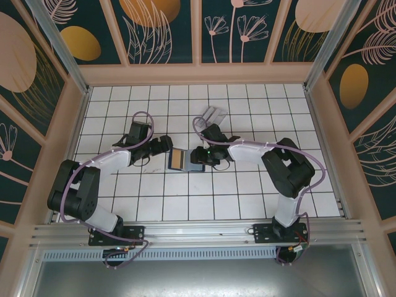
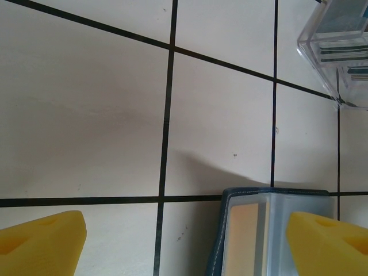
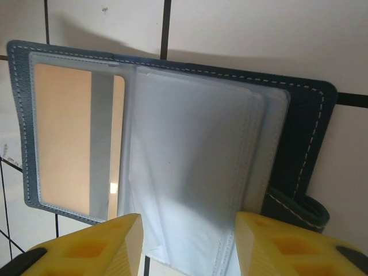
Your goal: Put the credit cards into the card holder
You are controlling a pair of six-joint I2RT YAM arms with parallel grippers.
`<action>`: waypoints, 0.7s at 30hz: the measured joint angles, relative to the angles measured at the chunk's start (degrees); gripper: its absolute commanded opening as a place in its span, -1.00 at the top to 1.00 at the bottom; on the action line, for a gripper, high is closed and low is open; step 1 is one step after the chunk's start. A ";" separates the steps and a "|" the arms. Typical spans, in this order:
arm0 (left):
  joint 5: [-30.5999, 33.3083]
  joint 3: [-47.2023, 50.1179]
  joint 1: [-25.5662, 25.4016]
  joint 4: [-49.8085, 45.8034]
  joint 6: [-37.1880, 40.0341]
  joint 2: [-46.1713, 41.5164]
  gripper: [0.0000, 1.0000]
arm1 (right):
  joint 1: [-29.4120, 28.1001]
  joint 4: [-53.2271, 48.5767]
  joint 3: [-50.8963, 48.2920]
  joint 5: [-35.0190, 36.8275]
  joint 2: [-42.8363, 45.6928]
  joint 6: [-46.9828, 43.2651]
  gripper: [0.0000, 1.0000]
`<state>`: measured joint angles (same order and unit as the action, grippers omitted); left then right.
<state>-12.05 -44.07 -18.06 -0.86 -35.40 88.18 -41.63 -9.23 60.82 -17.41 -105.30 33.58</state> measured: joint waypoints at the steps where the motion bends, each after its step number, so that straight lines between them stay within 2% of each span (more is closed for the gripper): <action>1: 0.00 0.00 0.00 0.02 0.00 0.00 -0.80 | 0.00 -0.02 0.07 -0.17 -0.15 0.00 0.13; 10: 0.39 0.61 0.00 1.36 -0.44 0.00 -0.78 | 0.00 -0.04 1.86 -0.83 -2.01 -0.04 0.44; 21: 0.33 1.01 0.00 2.34 -0.87 0.17 -0.73 | -0.11 -0.26 2.91 -0.96 -2.73 -0.02 0.68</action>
<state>-11.73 -43.07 -18.06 1.48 -36.27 88.36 -41.74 -9.50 63.72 -18.37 -108.03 33.56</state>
